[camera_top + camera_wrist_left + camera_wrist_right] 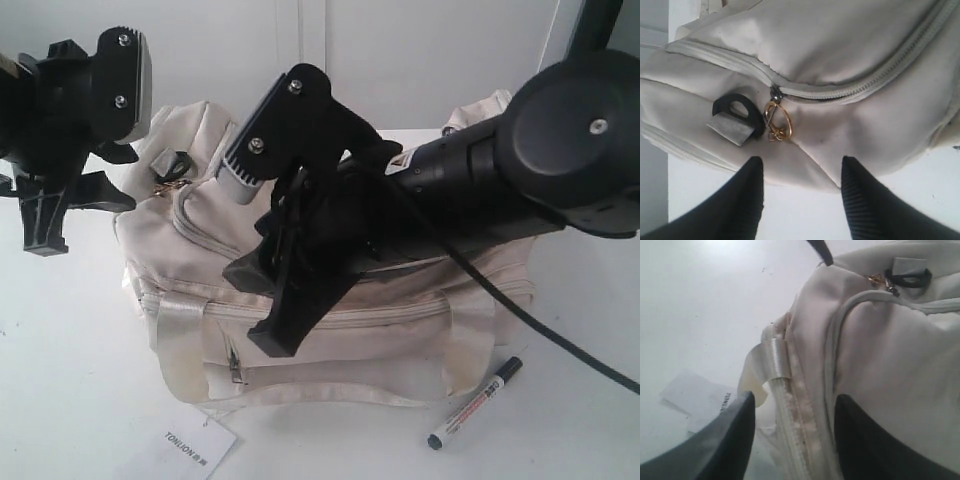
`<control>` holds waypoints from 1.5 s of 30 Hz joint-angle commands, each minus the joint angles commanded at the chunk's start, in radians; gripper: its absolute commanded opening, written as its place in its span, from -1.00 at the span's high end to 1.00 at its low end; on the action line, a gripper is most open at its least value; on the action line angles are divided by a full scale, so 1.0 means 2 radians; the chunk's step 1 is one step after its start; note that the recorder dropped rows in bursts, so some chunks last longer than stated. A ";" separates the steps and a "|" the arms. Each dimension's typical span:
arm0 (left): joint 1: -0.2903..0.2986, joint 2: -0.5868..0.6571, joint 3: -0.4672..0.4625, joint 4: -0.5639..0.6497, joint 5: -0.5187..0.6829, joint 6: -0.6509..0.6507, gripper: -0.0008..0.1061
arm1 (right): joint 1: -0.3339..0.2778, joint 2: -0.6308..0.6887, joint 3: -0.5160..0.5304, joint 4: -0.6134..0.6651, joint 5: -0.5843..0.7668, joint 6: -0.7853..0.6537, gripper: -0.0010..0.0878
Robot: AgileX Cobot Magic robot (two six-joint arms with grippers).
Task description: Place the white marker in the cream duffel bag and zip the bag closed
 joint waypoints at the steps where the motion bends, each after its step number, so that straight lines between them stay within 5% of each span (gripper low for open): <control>1: 0.000 0.000 0.000 -0.006 0.000 0.013 -0.01 | 0.000 -0.006 0.000 -0.014 0.021 0.007 -0.09; 8: 0.000 0.007 0.000 -0.083 -0.003 0.110 -0.01 | 0.000 -0.036 0.000 -0.043 0.096 0.030 -0.09; 17: 0.000 0.026 0.000 -0.141 -0.003 0.230 0.00 | 0.000 -0.044 0.000 -0.043 0.107 0.049 -0.09; 45: 0.000 0.050 0.000 -0.192 -0.064 0.257 0.00 | 0.000 -0.044 0.000 -0.043 0.103 0.061 -0.09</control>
